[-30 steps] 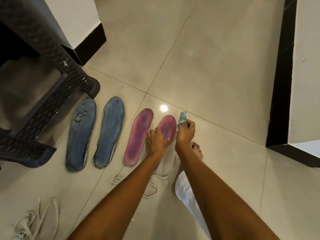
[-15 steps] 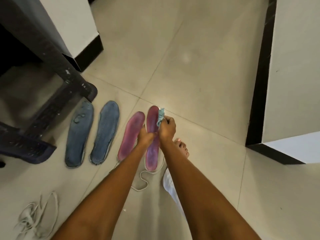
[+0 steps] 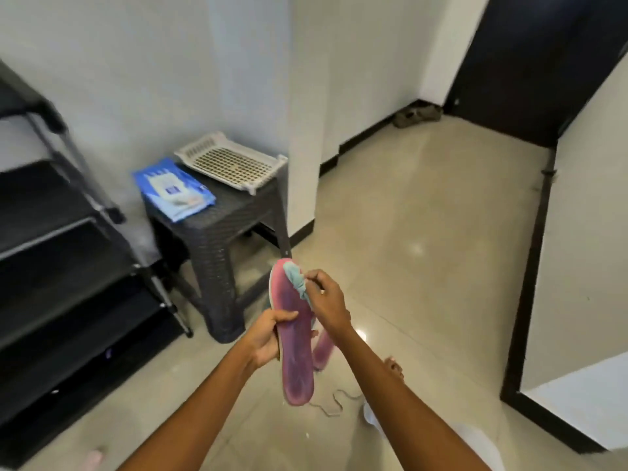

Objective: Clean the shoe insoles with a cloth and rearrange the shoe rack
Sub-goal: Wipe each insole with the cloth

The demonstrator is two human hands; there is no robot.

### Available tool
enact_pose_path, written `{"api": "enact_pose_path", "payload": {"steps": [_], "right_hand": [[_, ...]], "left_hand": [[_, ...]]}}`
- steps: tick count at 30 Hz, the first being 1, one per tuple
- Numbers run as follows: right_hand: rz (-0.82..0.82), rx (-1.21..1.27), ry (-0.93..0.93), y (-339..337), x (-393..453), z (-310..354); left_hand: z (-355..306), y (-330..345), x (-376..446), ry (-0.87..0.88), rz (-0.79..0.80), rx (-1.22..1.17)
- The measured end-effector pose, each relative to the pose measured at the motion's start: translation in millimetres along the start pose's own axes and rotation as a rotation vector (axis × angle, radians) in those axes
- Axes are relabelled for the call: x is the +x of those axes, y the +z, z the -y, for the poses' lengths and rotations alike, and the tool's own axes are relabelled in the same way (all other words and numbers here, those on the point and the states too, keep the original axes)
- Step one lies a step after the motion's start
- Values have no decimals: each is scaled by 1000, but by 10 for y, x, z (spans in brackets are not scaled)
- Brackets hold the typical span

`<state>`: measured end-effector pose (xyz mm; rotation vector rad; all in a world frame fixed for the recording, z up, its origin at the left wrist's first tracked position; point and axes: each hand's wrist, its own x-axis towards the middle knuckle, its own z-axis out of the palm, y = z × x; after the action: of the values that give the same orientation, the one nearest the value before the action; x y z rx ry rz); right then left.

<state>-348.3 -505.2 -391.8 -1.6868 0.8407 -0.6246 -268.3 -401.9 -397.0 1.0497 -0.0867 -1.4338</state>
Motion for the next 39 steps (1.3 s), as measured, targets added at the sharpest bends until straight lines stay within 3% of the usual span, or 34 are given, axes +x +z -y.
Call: {"api": "enact_pose_path", "payload": {"steps": [4, 10, 18, 22, 24, 27, 30, 34, 36, 39], "right_hand": [[21, -183, -152, 420, -386, 538], [-103, -87, -134, 828, -866, 1105], [55, -225, -374, 808, -1242, 1351], [-152, -66, -352, 678, -1175, 1681], [-135, -150, -407, 620, -1109, 1822], [72, -435, -562, 666, -1127, 1893], [18, -590, -653, 785, -1243, 1850], [126, -654, -714, 803, -1411, 1796], [69, -757, -812, 718, -1351, 1820], [-129, -772, -710, 614, -1150, 1939]], "left_hand": [[-322, -29, -740, 163, -9, -87], [-497, -132, -1394, 284, 72, -271], [-429, -108, -1766, 346, 39, -303], [-367, -131, -1829, 412, 128, -415], [-376, -96, -1847, 417, 175, -413], [-444, 35, -1896, 478, 139, -399], [-533, 94, -1889, 489, 95, -469], [-567, -38, -1779, 468, 99, -441], [-543, -73, -1765, 446, 108, -457], [-513, 65, -1868, 438, 156, -413]]}}
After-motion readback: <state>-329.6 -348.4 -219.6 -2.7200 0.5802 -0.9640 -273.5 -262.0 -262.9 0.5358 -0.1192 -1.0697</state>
